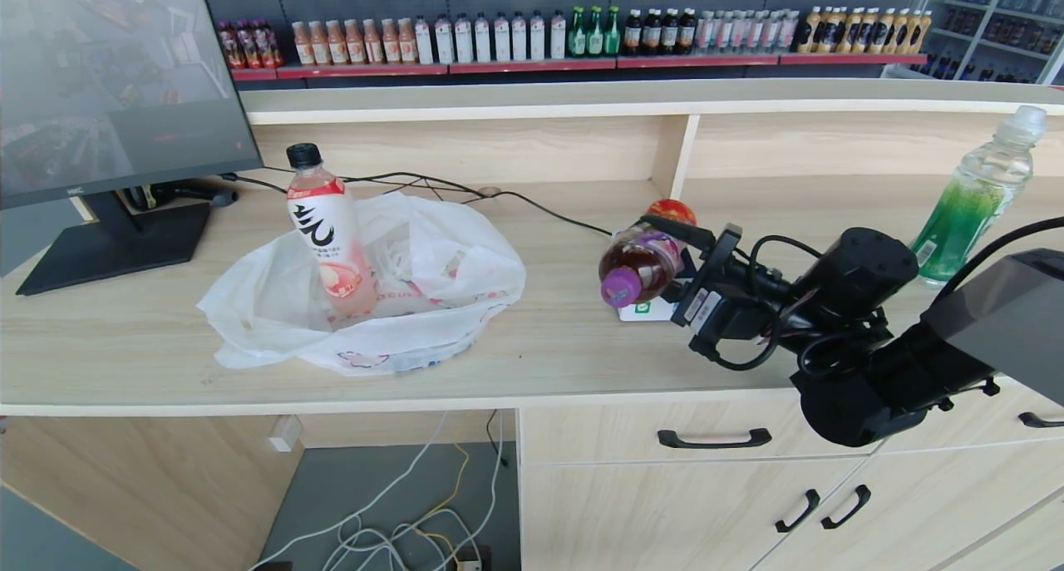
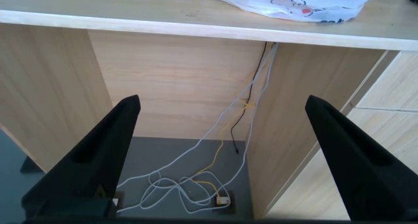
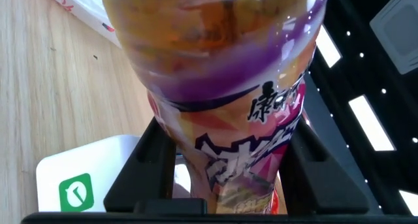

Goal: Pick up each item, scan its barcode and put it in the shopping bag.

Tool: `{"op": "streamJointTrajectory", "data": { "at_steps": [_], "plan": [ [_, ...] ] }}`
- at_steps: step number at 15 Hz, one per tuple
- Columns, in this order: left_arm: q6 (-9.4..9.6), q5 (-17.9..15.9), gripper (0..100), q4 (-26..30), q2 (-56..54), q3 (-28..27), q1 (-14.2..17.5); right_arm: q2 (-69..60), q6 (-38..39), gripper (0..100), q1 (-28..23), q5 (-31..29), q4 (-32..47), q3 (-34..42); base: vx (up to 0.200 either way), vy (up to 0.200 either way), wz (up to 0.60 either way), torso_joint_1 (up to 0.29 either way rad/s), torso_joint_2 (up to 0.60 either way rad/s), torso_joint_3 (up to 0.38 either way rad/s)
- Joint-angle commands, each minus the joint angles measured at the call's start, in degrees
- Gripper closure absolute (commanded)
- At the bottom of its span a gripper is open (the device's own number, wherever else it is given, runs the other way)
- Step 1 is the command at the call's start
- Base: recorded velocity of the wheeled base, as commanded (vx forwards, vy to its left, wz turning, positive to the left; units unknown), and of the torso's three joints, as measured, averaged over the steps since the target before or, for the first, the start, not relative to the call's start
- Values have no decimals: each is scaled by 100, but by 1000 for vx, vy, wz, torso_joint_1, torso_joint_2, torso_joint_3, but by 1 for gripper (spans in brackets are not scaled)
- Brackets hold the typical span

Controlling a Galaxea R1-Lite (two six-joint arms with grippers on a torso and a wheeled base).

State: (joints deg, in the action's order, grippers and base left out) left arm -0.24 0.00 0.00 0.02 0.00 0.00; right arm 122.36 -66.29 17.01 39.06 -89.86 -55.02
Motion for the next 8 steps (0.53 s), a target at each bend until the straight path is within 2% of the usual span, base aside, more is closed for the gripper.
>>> {"op": "streamJointTrajectory", "data": {
  "at_steps": [1,8],
  "plan": [
    [-2,0,0,0,-2,0,0,-116,2,100,4,5,-14,8,0,0,0,0,0,0],
    [-2,0,0,0,-2,0,0,-625,196,100,189,-100,-14,88,0,0,0,0,0,0]
  ]
}}
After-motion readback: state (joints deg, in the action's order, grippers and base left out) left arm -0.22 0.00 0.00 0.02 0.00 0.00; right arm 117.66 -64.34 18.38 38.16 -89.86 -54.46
